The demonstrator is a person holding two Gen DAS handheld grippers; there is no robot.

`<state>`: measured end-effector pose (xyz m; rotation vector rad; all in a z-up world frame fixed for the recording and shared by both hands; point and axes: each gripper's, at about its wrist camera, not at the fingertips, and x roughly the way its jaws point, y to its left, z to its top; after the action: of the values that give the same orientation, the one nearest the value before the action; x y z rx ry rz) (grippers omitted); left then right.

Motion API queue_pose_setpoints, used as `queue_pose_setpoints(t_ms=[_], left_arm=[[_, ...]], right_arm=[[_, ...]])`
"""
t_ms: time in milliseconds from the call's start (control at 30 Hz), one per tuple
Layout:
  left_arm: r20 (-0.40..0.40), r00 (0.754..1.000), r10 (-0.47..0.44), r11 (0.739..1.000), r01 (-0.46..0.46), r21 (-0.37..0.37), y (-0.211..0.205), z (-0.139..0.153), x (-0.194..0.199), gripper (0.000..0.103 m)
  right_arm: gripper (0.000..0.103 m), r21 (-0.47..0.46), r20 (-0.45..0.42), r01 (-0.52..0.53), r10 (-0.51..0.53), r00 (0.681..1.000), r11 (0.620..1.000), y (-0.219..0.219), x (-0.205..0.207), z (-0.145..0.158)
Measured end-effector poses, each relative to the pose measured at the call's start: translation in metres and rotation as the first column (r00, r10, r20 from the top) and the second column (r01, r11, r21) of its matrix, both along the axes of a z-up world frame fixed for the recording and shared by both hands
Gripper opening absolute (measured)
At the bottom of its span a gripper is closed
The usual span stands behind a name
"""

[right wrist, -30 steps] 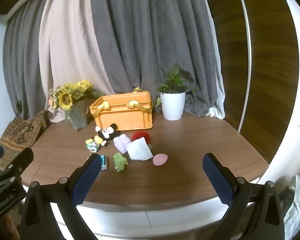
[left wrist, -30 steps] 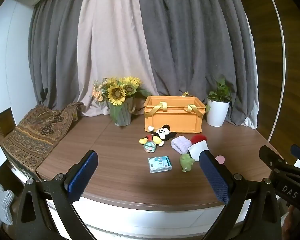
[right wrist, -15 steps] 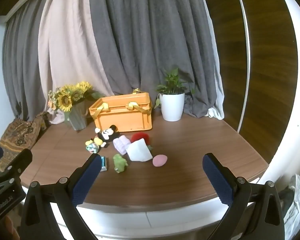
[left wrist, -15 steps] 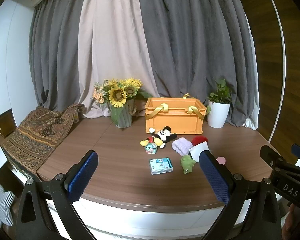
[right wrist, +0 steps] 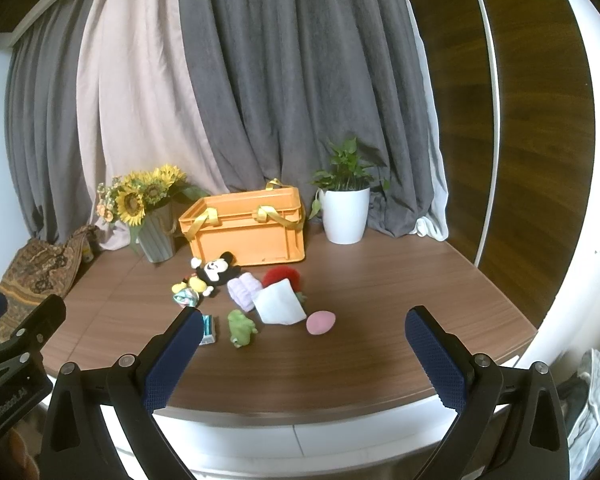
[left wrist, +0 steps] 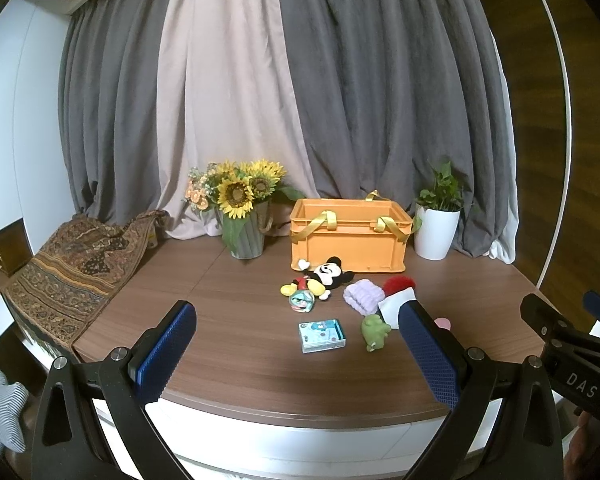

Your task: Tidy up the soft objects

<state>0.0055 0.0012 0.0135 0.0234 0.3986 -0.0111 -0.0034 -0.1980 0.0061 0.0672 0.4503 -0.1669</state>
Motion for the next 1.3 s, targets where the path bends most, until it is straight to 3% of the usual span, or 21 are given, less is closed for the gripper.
queue_pose_setpoints(t_ms=[1300], left_arm=[[-0.003,1.0,-0.004,1.0,0.004,-0.005,-0.0031,-0.0065,0.0024,0.103]], right_arm=[[0.102,0.001,0.001,0.002,-0.002,1.0,1.0,0.0005,0.0013,-0.001]])
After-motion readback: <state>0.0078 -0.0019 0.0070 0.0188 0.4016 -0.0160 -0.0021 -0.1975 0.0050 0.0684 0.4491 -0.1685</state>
